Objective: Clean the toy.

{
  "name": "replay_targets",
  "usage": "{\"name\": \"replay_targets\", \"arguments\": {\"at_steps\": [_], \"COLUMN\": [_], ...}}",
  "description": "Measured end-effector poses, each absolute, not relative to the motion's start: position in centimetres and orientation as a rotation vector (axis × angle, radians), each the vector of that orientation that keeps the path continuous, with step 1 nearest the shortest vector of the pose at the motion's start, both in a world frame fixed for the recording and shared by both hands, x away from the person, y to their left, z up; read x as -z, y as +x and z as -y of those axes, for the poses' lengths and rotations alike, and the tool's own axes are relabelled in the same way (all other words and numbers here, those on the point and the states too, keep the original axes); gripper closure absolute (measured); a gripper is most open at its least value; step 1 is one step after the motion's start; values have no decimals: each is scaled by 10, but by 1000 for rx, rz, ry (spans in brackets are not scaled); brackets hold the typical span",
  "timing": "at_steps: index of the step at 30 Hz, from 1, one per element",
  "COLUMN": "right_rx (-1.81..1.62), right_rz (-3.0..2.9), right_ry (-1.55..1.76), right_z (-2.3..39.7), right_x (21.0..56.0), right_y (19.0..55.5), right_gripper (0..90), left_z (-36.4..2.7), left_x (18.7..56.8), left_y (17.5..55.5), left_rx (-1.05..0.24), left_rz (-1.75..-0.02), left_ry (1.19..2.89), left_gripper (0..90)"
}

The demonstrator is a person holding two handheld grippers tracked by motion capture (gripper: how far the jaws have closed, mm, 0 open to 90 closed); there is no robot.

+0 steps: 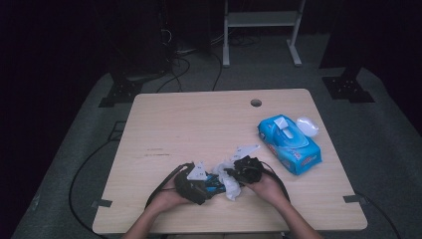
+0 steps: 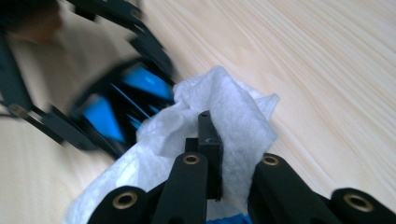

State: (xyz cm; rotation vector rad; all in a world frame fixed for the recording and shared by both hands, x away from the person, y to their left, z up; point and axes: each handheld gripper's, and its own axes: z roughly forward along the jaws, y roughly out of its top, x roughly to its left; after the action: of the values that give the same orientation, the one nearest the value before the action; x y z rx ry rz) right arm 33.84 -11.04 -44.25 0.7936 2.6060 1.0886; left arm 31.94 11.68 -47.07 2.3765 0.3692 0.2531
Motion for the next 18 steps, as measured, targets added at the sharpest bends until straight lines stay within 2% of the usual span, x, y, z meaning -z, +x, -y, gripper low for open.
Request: {"name": "replay_targets", "arguments": {"at_steps": [13,15,16,17,18], "right_rx": [-966,-978,-999,-999,-1006], "right_rz": [-2553,-2553,-2555,-2555,-2556], "right_ry": [897,891,886,886,886], "right_z": [158,157,155,155,153], "right_x": [455,455,453,453,452], "right_y": [339,339,340,340,340], "right_gripper": [860,844,789,789,746], "left_z": [-116,-116,-116,-116,-116], "left_x": [471,471,471,471,471], "left_y": [320,320,319,319,319], "left_rx": [-250,-252,-253,-253,-253], "left_rz": [-369,-368,-369,-369,-369], "left_ry": [2375,2376,2376,2376,2376], "left_gripper": [236,236,235,236,236]}}
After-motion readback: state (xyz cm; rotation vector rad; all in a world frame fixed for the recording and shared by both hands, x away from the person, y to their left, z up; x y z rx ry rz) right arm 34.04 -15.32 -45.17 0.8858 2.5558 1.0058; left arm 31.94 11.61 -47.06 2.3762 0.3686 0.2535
